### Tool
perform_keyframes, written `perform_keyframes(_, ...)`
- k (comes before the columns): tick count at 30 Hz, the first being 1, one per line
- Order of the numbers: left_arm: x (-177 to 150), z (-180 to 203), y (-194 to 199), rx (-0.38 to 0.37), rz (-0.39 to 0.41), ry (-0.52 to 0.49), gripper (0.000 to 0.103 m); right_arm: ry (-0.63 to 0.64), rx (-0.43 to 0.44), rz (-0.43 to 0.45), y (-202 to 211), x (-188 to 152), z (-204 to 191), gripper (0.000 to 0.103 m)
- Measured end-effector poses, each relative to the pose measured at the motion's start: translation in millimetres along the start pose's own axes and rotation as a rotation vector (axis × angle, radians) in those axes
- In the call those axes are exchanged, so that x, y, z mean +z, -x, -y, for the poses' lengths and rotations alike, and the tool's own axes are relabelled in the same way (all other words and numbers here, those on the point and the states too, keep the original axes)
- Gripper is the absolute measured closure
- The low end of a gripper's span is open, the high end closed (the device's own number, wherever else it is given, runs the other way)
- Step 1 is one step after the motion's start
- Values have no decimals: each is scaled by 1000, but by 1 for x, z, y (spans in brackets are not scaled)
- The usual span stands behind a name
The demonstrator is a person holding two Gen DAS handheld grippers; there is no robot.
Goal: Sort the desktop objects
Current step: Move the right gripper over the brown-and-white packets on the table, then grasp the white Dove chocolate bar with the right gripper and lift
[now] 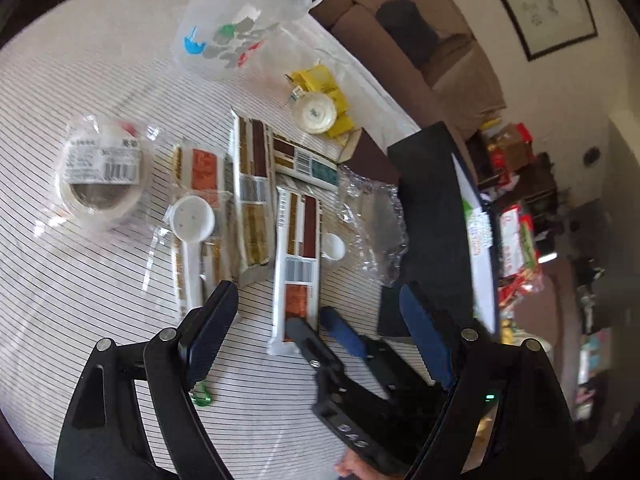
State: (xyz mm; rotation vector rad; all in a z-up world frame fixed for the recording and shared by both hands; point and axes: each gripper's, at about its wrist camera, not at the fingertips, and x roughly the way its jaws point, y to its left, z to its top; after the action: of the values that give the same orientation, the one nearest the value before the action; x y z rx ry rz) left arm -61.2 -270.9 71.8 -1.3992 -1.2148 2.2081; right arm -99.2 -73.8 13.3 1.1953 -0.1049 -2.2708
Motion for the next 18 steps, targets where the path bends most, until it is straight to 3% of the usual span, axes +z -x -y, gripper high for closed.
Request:
perform_keyframes(2, -2, -1, -7, -45, -24, 30, 22, 4, 6, 2, -1, 0, -1, 79)
perform_keyframes(8, -8, -10, -21, -58, -80, 85, 22, 83, -21, 19, 3, 0, -16, 83)
perform_keyframes(12, -9, -23, -31, -110, -100, 151, 22, 110, 44, 20, 8, -1, -21, 83)
perform_keyframes(18, -6, -38, -40, -94, -90, 206, 21, 58, 111, 35, 9, 0, -23, 83)
